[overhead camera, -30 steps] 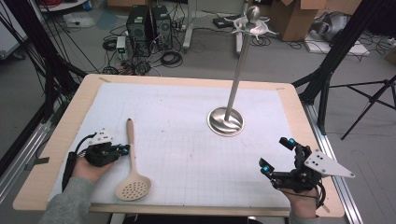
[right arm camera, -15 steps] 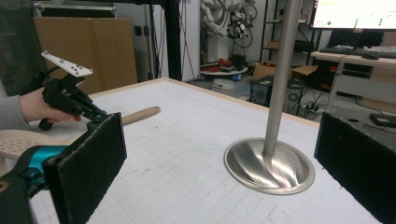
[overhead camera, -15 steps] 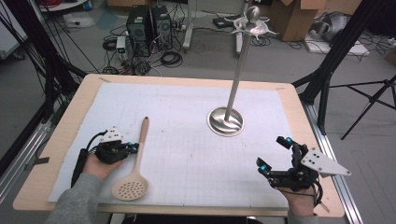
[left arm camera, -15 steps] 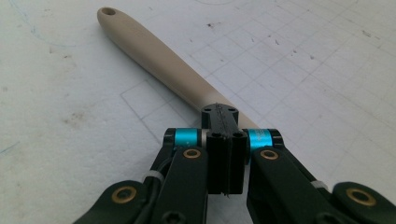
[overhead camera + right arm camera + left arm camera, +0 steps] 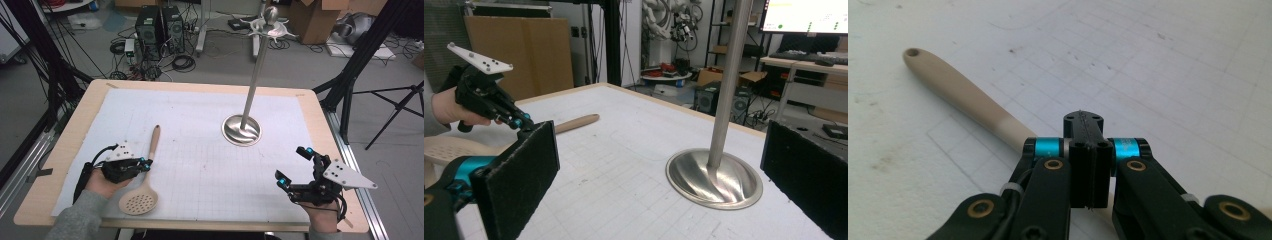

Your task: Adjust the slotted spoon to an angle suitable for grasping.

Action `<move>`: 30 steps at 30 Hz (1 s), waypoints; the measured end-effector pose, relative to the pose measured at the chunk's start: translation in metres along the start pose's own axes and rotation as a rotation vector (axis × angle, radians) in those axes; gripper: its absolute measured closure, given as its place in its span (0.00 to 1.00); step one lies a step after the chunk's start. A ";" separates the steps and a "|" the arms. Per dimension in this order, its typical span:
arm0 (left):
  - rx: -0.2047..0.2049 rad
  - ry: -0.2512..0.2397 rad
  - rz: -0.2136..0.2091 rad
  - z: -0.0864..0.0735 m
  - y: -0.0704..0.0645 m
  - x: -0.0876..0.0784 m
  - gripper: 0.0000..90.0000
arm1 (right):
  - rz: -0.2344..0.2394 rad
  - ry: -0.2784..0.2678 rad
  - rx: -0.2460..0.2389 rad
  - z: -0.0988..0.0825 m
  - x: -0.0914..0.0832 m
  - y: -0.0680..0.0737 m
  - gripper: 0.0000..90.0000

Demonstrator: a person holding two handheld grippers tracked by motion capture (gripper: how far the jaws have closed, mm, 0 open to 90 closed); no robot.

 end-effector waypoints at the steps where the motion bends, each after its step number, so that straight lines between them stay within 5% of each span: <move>1: 0.000 0.000 0.000 0.000 0.000 0.000 1.00 | 0.000 0.000 0.000 0.000 0.000 0.000 0.01; 10: -0.006 0.023 -0.042 -0.005 -0.011 0.004 1.00 | 0.000 0.009 0.005 -0.002 0.000 0.000 0.01; 20: 0.068 0.094 -0.047 -0.013 -0.021 0.003 1.00 | -0.001 0.010 0.005 -0.002 0.001 -0.001 0.01; 26: 0.090 0.120 -0.056 -0.018 -0.018 -0.006 1.00 | 0.003 0.012 0.002 -0.003 0.002 0.000 0.01; 30: 0.067 0.114 -0.056 -0.026 -0.011 -0.017 1.00 | -0.002 0.010 0.004 -0.004 0.001 -0.001 0.01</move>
Point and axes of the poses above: each handheld gripper's, and its own axes: x roughly forward along the jaws, z roughly out of its top, y roughly to its left, the point moved 6 cm from there along x, roughly forward along the jaws, and after that the axes turned 6 degrees about z, right-handed, at the moved point
